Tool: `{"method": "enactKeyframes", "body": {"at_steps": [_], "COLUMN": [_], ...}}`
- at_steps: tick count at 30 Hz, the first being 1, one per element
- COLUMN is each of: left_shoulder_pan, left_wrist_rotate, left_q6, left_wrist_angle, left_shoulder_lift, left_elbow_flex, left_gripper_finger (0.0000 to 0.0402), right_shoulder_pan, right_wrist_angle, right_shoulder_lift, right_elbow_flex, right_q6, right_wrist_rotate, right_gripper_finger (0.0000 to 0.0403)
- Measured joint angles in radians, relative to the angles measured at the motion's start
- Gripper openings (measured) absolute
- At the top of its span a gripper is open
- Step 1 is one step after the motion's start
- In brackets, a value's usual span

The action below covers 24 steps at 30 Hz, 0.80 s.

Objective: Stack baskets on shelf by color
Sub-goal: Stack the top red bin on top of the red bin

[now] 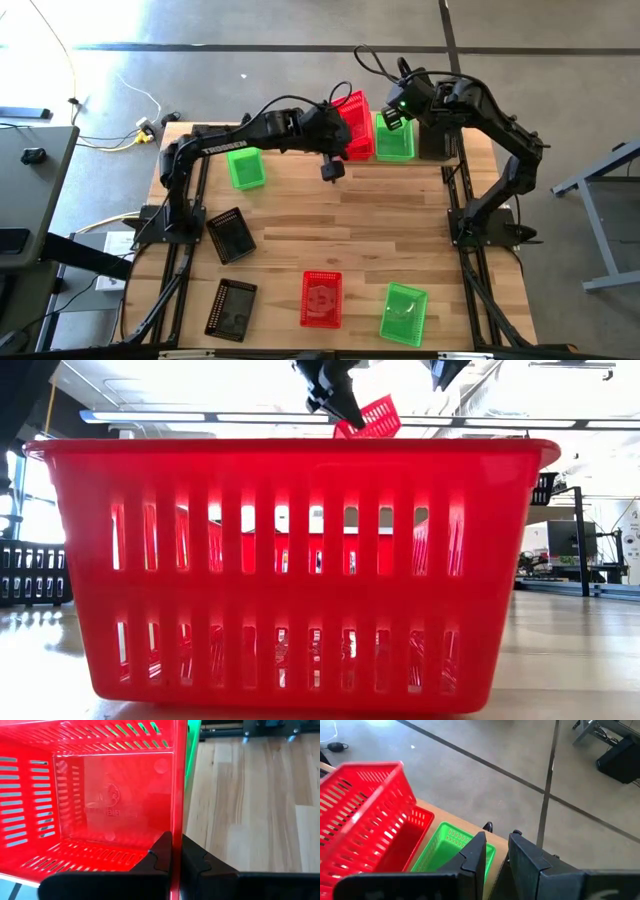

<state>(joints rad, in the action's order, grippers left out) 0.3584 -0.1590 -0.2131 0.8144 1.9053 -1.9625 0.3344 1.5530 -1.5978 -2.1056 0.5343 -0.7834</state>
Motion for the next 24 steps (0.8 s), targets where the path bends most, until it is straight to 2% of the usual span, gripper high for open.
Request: {"method": "enactKeyframes", "body": {"at_steps": [17,24], "left_shoulder_pan": [0.034,0.048], "left_wrist_rotate": [-0.008,0.036], "left_q6": [-0.027,-0.035], "left_wrist_angle": [0.030,0.035], "left_shoulder_lift": [0.039,0.039], "left_elbow_flex": [0.000,0.000], "left_gripper_finger": [0.0000,0.0000], "right_shoulder_pan": [0.000,0.000], "right_wrist_angle": [0.000,-0.001], "right_shoulder_lift": [0.000,0.000], "right_elbow_flex": [0.000,0.000], "right_q6": [0.006,0.007], "right_wrist_rotate": [0.003,0.006], "right_gripper_finger": [0.0068,0.0068]}}
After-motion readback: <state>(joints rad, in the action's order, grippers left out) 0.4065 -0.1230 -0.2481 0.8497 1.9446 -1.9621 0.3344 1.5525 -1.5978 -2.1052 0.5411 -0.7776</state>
